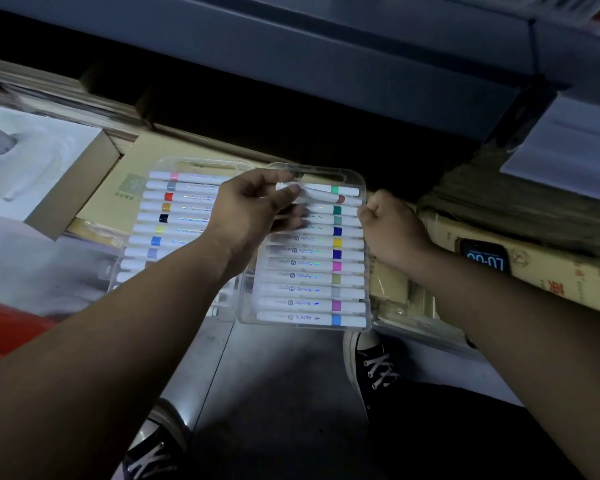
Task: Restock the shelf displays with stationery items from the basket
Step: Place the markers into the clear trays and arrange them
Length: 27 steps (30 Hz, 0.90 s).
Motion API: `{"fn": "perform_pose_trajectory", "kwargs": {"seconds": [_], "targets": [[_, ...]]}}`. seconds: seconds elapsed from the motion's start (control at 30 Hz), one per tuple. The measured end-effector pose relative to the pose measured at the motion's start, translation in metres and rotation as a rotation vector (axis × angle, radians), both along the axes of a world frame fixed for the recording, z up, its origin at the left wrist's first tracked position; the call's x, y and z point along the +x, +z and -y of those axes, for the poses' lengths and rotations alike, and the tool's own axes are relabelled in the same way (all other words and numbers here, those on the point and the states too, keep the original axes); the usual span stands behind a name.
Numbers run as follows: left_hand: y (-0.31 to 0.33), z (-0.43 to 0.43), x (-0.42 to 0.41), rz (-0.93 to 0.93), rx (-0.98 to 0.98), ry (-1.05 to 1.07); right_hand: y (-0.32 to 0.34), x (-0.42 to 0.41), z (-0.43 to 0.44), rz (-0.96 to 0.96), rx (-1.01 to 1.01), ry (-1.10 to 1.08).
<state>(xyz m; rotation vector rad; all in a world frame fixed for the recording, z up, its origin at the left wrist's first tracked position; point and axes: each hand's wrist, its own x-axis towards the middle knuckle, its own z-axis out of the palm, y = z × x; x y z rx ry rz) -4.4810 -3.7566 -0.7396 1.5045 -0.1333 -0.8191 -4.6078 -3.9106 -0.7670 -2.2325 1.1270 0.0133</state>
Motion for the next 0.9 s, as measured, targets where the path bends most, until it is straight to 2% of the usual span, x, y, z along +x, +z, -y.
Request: {"fn": "perform_pose_trajectory", "kwargs": {"seconds": [0.2,0.33,0.5,0.63,0.73,0.9], "targets": [[0.002,-0.001,0.002,0.160,-0.018,0.036,0.003,0.003,0.002,0.018,0.058,-0.016],[0.005,-0.005,0.013,0.157,-0.026,0.159,0.007,0.005,0.002,0.057,0.159,-0.076],[0.003,-0.017,0.022,0.074,0.009,0.147,0.018,0.011,0.002,0.086,0.018,0.007],[0.005,-0.021,0.022,-0.040,-0.019,0.155,0.047,0.015,-0.004,0.228,0.229,0.053],[0.006,-0.021,0.026,-0.148,-0.053,0.164,0.047,0.019,-0.004,0.281,0.337,0.003],[0.003,-0.016,0.025,-0.135,-0.032,0.115,0.036,0.019,0.005,0.401,0.642,-0.168]]}}
